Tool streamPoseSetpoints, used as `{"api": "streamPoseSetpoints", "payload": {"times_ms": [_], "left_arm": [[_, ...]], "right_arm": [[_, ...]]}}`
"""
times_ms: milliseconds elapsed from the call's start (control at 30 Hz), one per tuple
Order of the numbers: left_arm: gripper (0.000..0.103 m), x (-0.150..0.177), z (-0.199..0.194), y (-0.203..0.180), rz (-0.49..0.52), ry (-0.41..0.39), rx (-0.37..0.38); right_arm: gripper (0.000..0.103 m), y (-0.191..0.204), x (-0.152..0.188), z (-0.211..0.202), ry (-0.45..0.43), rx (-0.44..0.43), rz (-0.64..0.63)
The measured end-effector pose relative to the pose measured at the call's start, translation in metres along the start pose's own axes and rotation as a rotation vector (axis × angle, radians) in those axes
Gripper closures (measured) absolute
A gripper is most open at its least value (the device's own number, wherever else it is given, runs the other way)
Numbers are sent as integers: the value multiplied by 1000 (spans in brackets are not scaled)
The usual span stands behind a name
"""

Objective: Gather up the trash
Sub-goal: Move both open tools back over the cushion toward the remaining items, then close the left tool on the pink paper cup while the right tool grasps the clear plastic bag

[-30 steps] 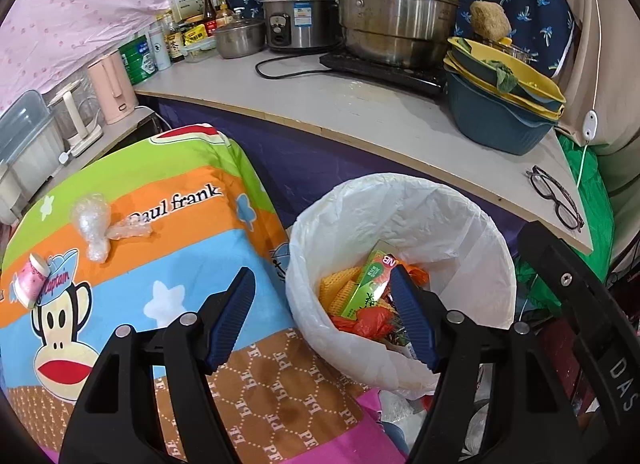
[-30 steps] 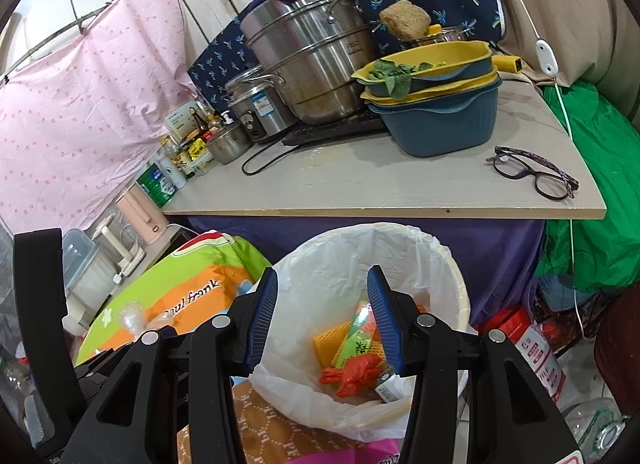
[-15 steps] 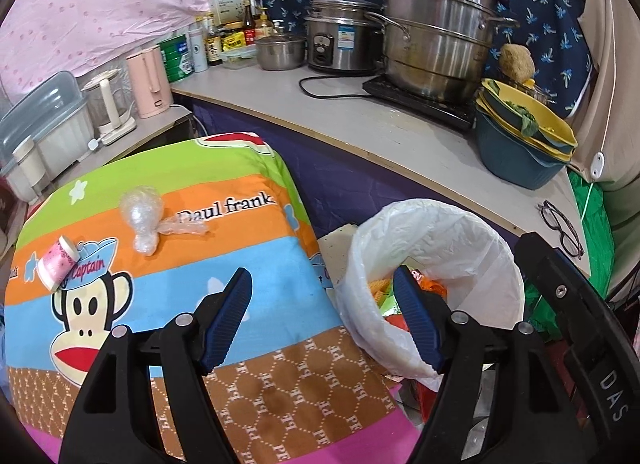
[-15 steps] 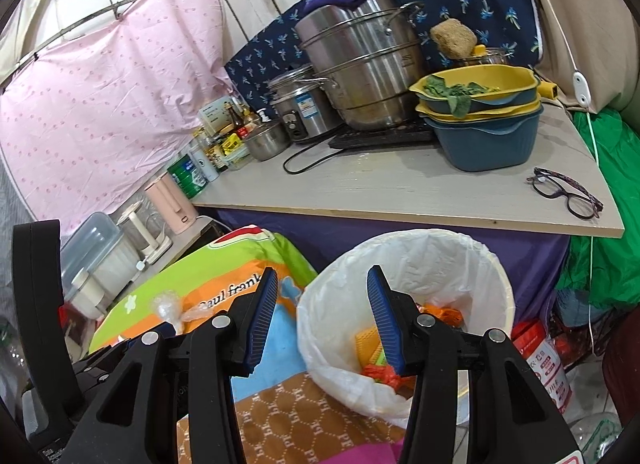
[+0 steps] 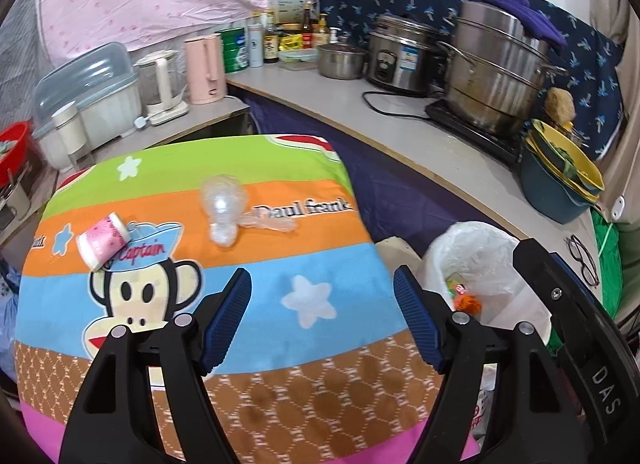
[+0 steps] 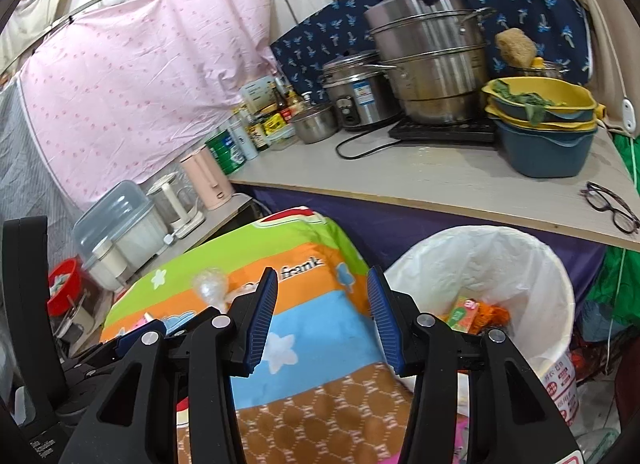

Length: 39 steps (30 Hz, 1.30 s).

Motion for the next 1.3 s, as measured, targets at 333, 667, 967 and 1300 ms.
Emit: {"api": "streamPoseSetpoints", "payload": {"times_ms": [333, 667, 967, 1300], "left_arm": [[32, -7, -1, 75, -83, -6, -90], [27, 2, 12, 149, -178, 20, -189], [17, 18, 38, 224, -283, 67, -305], [14, 31, 74, 287, -374, 121, -377]], "right_arm": [[56, 65, 15, 29, 50, -83, -63], [56, 116, 36, 68, 118, -140, -120], [48, 149, 61, 124, 197, -173, -125], [42, 163, 85, 201, 274, -153, -129]]}}
Point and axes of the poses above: each gripper's, at about its wrist camera, not at the fingertips, and z roughly the way its jaws point, y to its left, x to its underside, the point moved 5 cm from there along z, roughly the way its jaws point, and after that the axes turned 7 degrees about -y, right-handed, at the moved point
